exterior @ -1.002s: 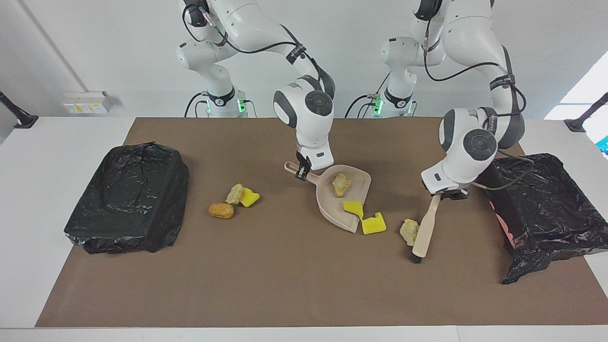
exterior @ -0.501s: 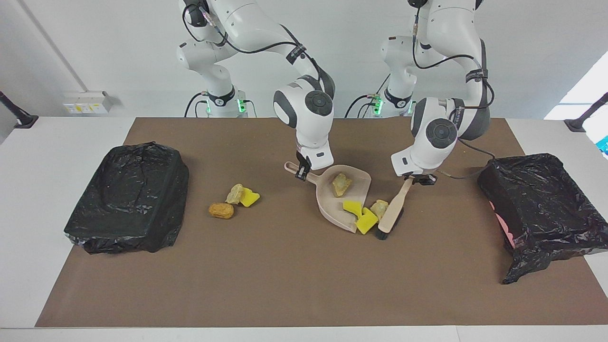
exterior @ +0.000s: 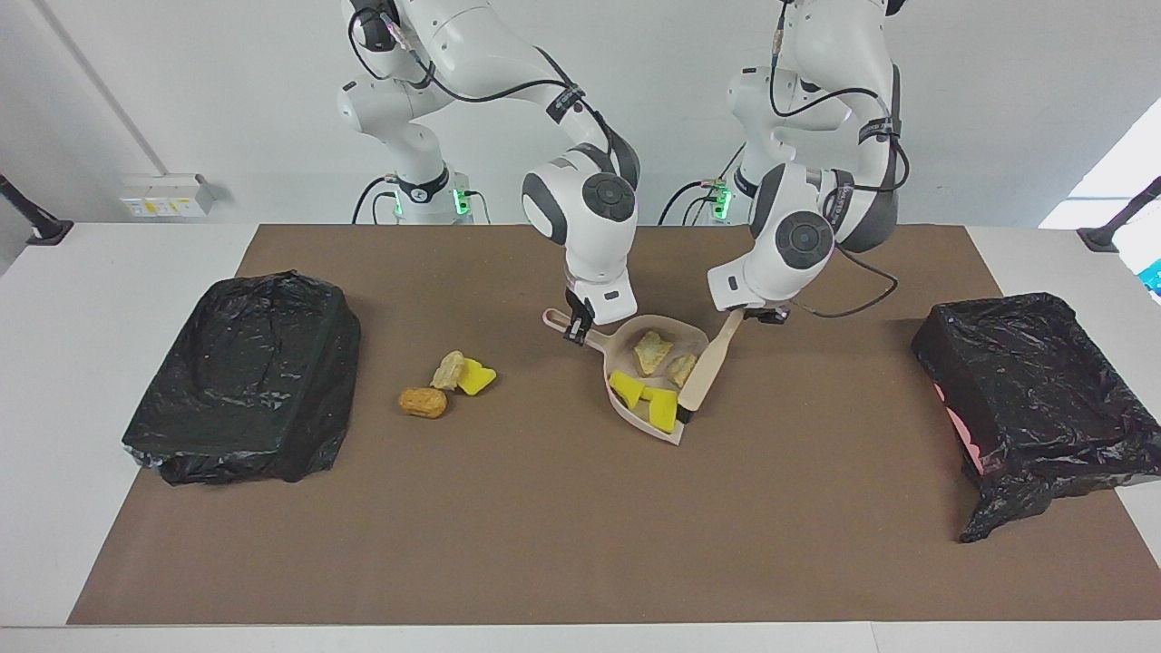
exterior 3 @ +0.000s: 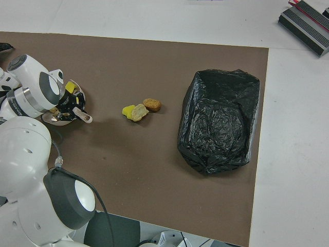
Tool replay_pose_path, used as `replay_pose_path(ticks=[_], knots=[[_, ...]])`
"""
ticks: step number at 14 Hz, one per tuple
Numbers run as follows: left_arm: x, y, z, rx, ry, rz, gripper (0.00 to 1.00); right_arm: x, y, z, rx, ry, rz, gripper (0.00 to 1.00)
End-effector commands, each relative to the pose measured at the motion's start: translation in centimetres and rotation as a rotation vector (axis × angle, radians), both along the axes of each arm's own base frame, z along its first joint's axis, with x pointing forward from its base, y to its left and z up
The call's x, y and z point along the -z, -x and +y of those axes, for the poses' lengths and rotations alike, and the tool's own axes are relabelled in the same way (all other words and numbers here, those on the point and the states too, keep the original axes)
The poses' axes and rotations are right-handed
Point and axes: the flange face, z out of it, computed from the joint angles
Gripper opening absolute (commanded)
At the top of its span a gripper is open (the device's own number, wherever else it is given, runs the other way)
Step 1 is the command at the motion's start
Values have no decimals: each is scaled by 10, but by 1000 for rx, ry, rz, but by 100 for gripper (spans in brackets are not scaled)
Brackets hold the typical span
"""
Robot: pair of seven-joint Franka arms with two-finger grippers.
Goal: Sweep and dump trash in bin
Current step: 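Sweep the remaining pieces into the dustpan with the left gripper's brush, then carry the loaded dustpan to the black bag with the right gripper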
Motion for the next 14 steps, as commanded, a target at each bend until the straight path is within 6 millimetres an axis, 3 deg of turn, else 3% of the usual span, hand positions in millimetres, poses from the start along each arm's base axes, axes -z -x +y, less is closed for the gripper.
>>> replay_pose_path(ticks=[1,6,8,11,14], knots=[[-28,22,-16,-109,-35,-32,0,1,3,-3,29,16,-1,0],[-45,25,-3,-381,-140,-37,0,0,2,-3,27,15,-2,0],[-73,24,18,-431,-119,-72,0,0,2,-3,29,15,-2,0],[-105,45,33,-450,-141,-48,0,-6,-6,-9,32,7,-10,0],[-102,72,21,-499,-186,-52,0,-14,-7,-12,37,4,-16,0]])
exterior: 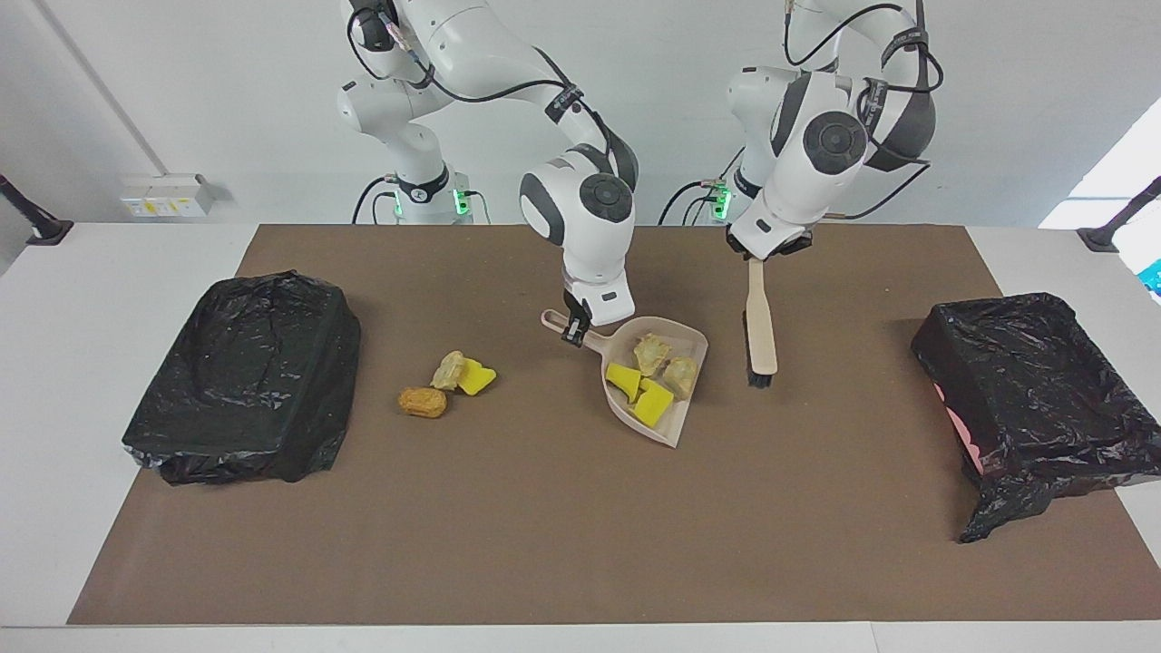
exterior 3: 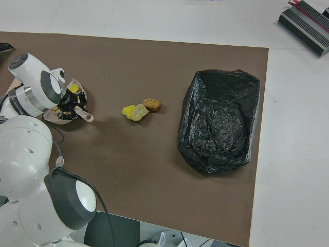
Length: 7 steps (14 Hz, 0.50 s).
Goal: Sweep and dump trash in bin
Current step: 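Carry the loaded dustpan to the black bag with the right gripper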
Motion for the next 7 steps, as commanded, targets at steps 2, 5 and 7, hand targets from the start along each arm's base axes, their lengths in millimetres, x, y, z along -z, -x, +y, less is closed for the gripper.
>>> replay_pose_path(ticks=[2,5,7], knots=[[17,57,-18,-59,-33,-31,0,-42,-15,-31,68,-17,-53,0],[26,97,-46,-79,-27,-75,0,-92,-33,-92,131,-32,-90,0],[40,125,-79,-70,-7,-50,0,-120,-52,-153,150,-39,-112,0]])
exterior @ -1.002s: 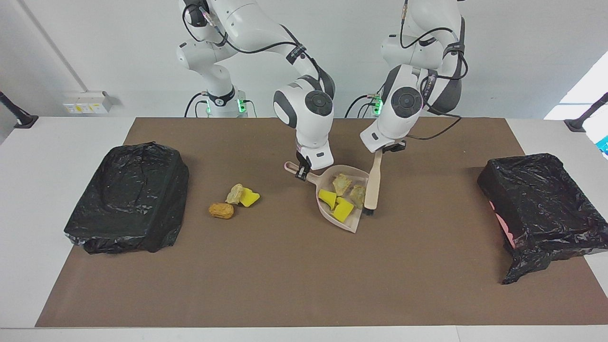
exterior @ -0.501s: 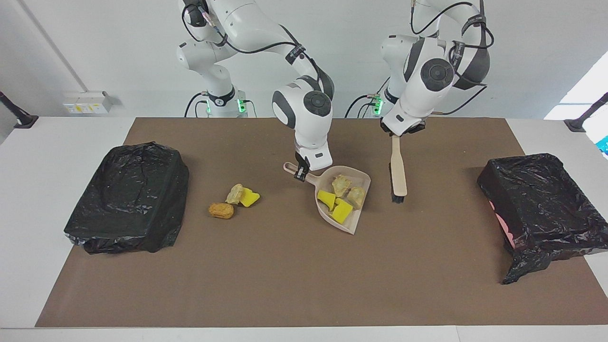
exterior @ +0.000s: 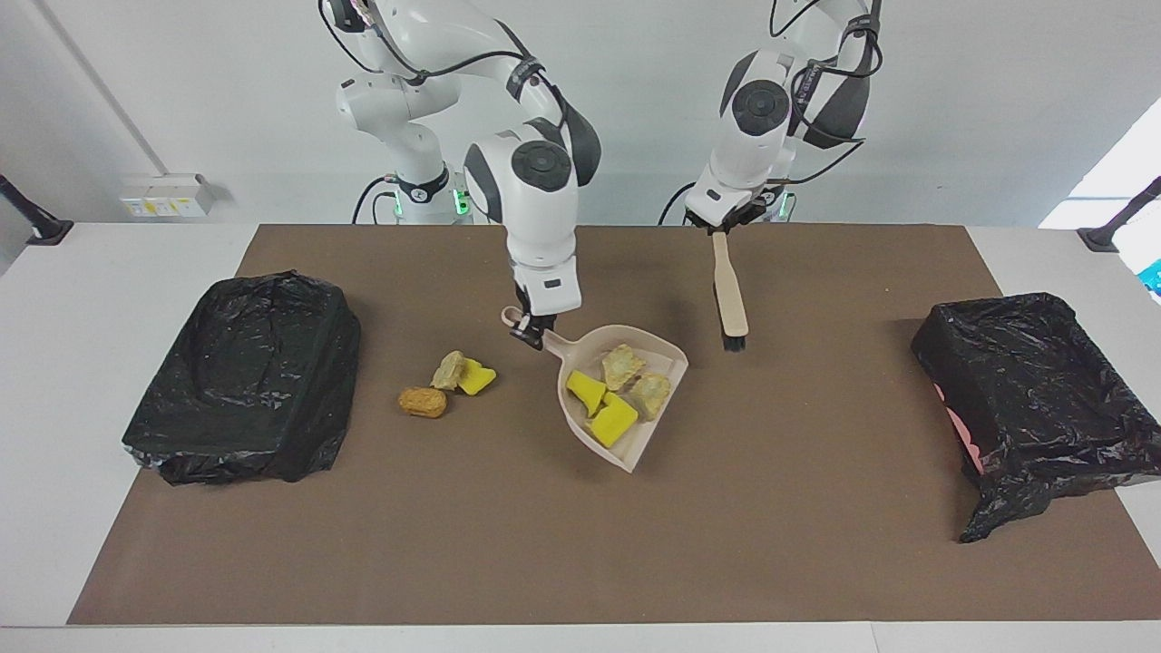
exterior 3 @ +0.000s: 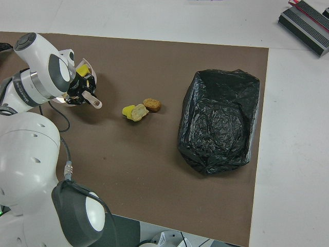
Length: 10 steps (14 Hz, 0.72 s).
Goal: Sweep and dump trash in bin
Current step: 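Carry the loaded dustpan to the black bag with the right gripper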
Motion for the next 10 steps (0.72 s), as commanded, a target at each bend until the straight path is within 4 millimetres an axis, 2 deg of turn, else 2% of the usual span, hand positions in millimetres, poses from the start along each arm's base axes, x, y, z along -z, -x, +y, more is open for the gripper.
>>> replay_pose_path(ticks=[1,2,5,7,8,10], knots=[[19,46,-35,7,23,-29,0,-41,-12,-78,-1,6,-16,0],[28,65,-54,9,32,-46,0,-51,-13,-111,4,16,5,0],[52,103,-86,-2,108,-28,0,-89,-7,-207,-26,28,29,0],[76,130,-110,-41,95,-47,0,-97,-1,-291,-90,25,60,0],[82,137,-116,-57,97,-59,0,-97,4,-339,-127,21,70,0],[87,139,-114,-80,108,-34,0,-99,16,-420,-203,51,56,0]])
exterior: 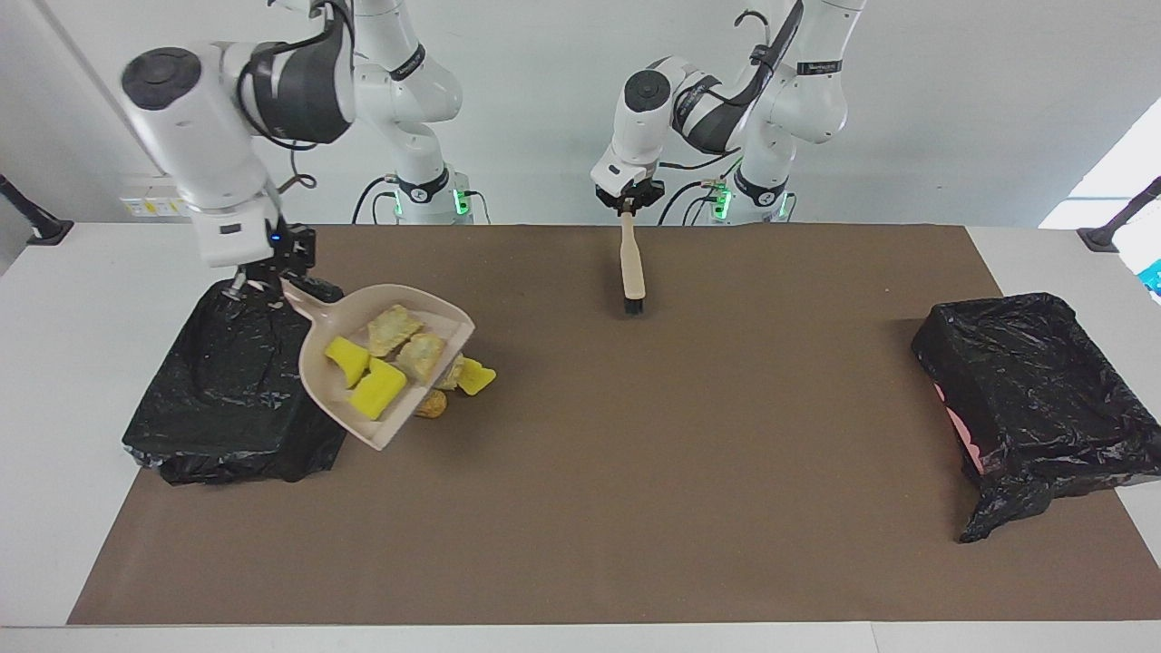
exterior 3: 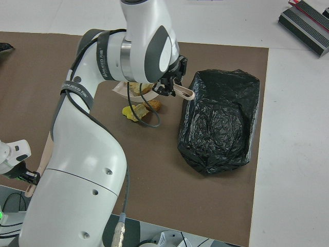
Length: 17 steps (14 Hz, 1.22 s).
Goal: Sweep and dump trash in bin
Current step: 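Carry the loaded dustpan to the black bag with the right gripper, then tip the dustpan over the black bag with the right gripper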
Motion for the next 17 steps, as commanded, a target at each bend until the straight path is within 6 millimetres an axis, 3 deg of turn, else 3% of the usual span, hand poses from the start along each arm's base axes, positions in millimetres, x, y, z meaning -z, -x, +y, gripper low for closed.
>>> replay_pose_path(ticks=[1,3,5,6,7,8,9,10,14,17], knots=[[7,2,4,-44,22,17,0,-5,17,-83,-134,113,-12,0],[14,5,2,-5,24,20,0,-2,28,-138,-157,187,-19,0],[15,2,3,34,33,23,0,14,29,-172,-188,245,-22,0],[17,0,3,34,33,26,0,23,26,-182,-284,324,19,0],[17,-1,2,35,31,28,21,31,26,-184,-359,386,48,0],[14,-5,-1,32,44,17,71,33,22,-178,-403,430,40,0],[14,-15,-6,22,42,23,100,32,14,-164,-474,496,71,0],[13,-36,-4,-19,48,20,100,37,8,-145,-536,542,108,0],[-16,-130,3,-23,102,-45,100,37,2,-136,-582,595,126,0],[-33,-204,36,64,-15,-224,100,38,-4,-112,-883,594,257,0]])
